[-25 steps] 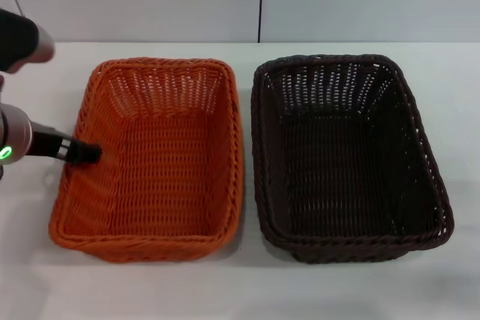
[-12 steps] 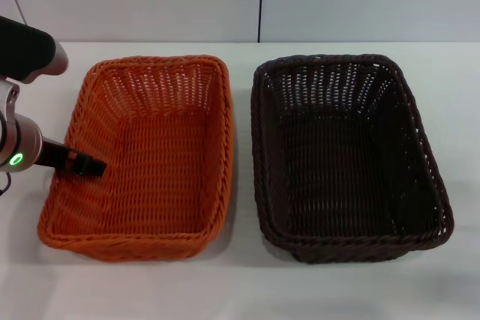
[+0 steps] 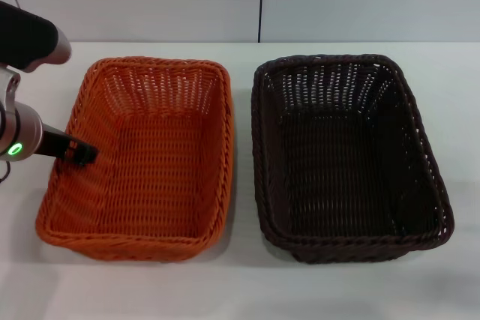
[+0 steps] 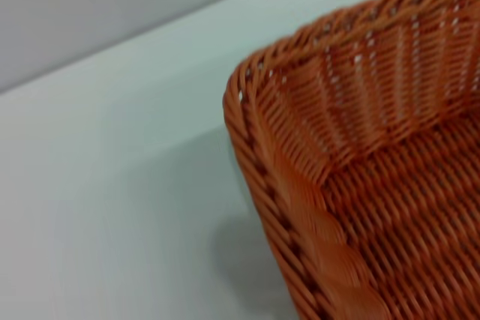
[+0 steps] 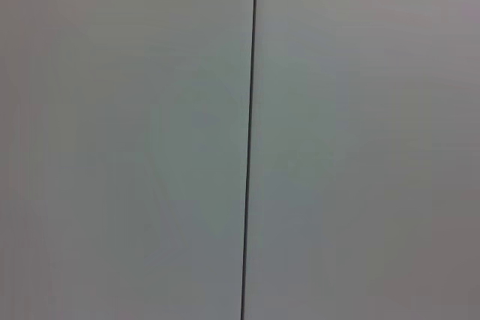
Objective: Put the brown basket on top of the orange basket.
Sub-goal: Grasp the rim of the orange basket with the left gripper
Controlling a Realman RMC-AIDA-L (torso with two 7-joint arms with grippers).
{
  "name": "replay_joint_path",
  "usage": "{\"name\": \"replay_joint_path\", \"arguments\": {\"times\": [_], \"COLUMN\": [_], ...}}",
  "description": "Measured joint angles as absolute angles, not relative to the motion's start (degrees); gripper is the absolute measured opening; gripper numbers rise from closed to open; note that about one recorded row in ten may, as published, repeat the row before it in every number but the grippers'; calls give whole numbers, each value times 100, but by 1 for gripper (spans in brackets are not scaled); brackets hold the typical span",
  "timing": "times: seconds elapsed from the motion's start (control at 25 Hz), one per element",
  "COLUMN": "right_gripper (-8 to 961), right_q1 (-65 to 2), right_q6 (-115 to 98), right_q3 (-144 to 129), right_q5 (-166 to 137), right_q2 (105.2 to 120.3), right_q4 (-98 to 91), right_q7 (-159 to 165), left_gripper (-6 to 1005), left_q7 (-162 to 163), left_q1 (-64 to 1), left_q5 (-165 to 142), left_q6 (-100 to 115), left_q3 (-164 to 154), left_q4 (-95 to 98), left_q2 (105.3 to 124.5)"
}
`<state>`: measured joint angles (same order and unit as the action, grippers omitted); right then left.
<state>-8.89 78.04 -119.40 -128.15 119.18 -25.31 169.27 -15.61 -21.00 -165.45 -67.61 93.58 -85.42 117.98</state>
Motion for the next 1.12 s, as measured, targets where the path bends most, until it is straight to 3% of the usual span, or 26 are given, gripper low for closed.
{"name": "replay_joint_path", "arguments": {"times": [0.08, 0.52, 1.12], "right_gripper": [679, 680, 679], "right_q1": [-882, -826, -816], "right_q6": [7804, 7841, 7893], "right_q3": [-11934, -11926, -11954], "right_q5": [-12815, -12815, -12814], "right_q2": [11918, 11927, 11927], "right_q4": [-2530, -2511, -2502], "right_q7": [16927, 16927, 16927], "left_gripper": [460, 319, 283], "left_q7": [-1667, -1937, -3452], "left_q1": [-2079, -2107, -1970], "left_q5": [-16545, -16551, -16452], "left_q6": [-6776, -6803, -7510], "left_q3": [9376, 9380, 9970], "left_q4": [-8615, -8639, -9798], "left_q2": [11795, 11797, 11795]}}
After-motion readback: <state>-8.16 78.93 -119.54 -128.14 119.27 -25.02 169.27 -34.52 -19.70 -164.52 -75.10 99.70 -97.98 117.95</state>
